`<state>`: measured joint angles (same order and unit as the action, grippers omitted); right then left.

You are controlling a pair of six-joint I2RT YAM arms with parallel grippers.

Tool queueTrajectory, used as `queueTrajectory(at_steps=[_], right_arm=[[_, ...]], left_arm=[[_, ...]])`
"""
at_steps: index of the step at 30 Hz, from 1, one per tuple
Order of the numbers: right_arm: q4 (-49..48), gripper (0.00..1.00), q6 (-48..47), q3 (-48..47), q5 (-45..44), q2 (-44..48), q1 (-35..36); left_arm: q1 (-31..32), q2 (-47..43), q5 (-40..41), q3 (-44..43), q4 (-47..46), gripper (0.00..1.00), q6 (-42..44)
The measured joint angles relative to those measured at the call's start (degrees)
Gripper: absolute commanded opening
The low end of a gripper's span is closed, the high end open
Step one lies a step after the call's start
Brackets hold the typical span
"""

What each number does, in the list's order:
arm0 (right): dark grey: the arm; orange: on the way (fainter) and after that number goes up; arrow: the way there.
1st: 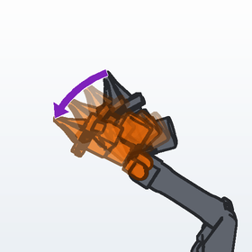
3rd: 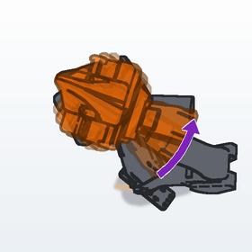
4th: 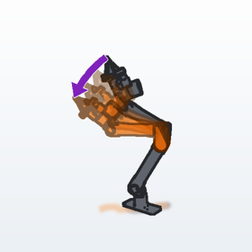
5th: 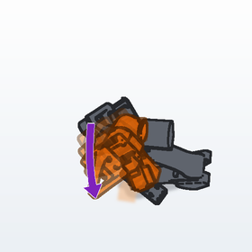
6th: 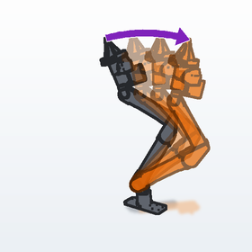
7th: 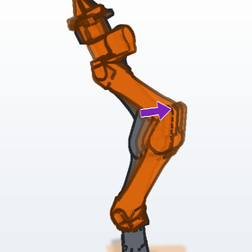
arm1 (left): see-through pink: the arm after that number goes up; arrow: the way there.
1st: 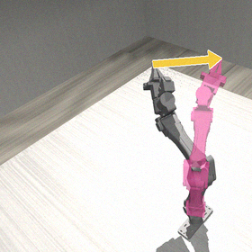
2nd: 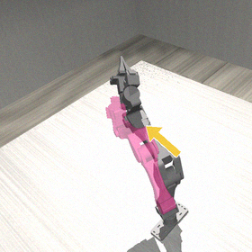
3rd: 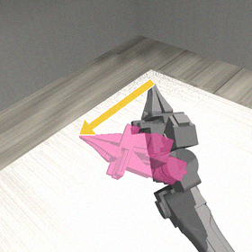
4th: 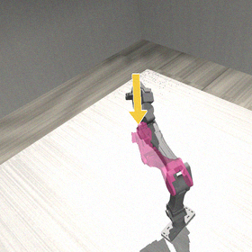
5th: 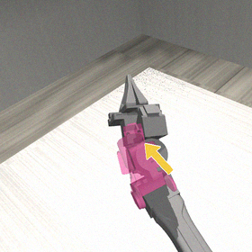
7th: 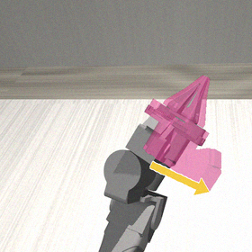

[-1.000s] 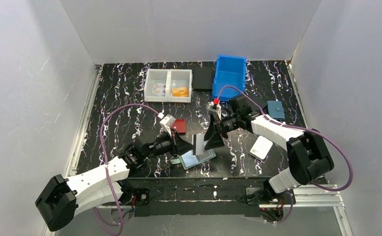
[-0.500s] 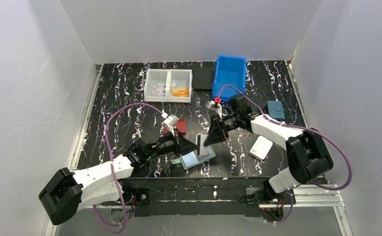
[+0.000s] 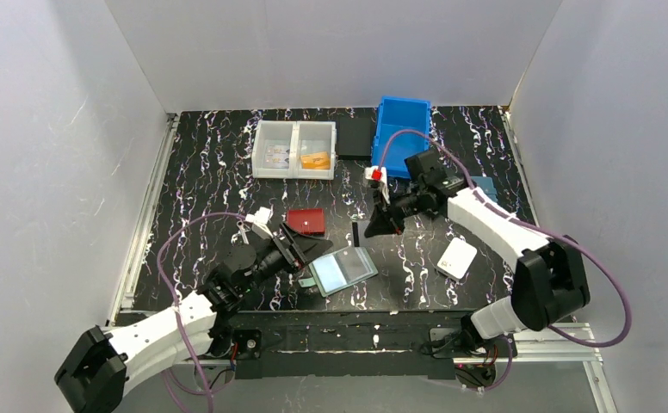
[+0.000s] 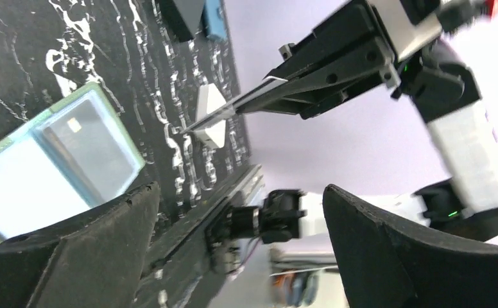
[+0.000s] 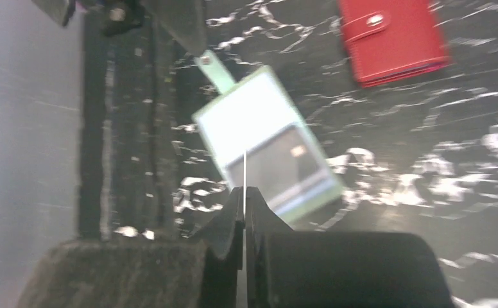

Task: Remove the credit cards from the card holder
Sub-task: Remove the credit card from the card holder.

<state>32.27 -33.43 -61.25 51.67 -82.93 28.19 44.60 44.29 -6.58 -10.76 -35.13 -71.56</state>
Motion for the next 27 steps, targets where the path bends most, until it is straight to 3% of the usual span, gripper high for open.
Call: queueTrajectory(at_steps=[7,11,14,17,27], right_arm=[[8.2,0.01,-28.8,-7.8,-14.2,10.0,0.5],[3.1,0.01,-47.2,-0.5,-19.2,24.5,3.3],[-2.5,0.01,-56.0,7.3,-19.8,35.4,5.9],[-8.1,0.01,-61.7,15.8,-19.7,43.6,7.6],[-17.7,0.01,-67.5,26.8,-19.3,52.0,8.4]], left_arm=[[-0.3,0.7,1.1,-1.2,-0.1,0.97,-20.8],[-0.3,6.3,-0.4,-8.4,0.0,0.95,-27.2],[-0.1,8.2,-1.6,-12.1,-1.0,0.89,-29.5],[0.4,10.1,-3.0,-13.9,-1.6,0.71,-30.7],[2.5,16.3,-8.6,-15.7,-1.5,0.77,-27.5]])
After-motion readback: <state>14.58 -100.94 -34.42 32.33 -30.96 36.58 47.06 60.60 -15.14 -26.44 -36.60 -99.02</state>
